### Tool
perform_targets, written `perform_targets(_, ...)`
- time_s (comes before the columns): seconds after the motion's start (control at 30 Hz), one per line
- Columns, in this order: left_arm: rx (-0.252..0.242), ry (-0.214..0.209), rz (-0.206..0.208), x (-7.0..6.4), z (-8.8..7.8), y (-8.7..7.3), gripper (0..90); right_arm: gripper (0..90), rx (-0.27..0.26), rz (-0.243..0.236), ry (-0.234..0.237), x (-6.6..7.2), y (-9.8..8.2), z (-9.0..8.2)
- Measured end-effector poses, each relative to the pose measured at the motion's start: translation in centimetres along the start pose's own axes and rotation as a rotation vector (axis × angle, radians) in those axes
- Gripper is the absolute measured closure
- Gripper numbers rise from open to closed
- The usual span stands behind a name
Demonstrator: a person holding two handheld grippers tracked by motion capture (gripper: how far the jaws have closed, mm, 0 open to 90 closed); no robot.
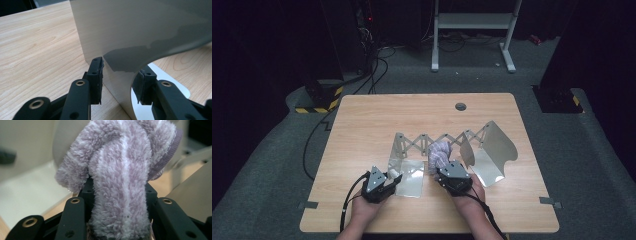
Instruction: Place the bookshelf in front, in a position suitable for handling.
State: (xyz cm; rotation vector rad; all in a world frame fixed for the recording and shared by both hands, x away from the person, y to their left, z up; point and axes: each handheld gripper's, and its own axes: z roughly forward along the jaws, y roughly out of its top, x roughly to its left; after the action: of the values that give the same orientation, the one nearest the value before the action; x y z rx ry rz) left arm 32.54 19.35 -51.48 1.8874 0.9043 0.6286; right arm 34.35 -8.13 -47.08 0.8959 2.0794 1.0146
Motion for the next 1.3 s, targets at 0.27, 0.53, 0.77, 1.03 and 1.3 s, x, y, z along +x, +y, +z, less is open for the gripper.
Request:
perform_targets(0.27, -0.006, 0.004, 0.005, 0.1, -0.1, 0.0, 63.4, 60.0, -0.112, 0.034, -0.048, -1.2, 3.3, -1.3)
perform_targets(0.53, -0.016, 0.005, 0.003, 0.1, -0.2, 0.0, 64.4, 60.6, 0.03, 0.013, -0.008, -0.1, 1.1, 1.9)
perform_targets(0.77, -0.019, 0.007, -0.002, 0.1, -0.4, 0.1, 64.5, 60.6, 0.19, 0.005, 0.042, 0.7, -1.9, 4.7)
perform_targets(1.03, -0.021, 0.009, -0.004, 0.2, -0.4, 0.1, 64.7, 60.4, 0.186, -0.03, 0.028, 0.7, -1.6, 4.2)
perform_targets(1.3, -0.024, 0.008, 0.007, 0.1, -0.5, 0.2, 65.4, 60.4, 0.021, -0.022, -0.033, -0.6, 2.5, 0.9)
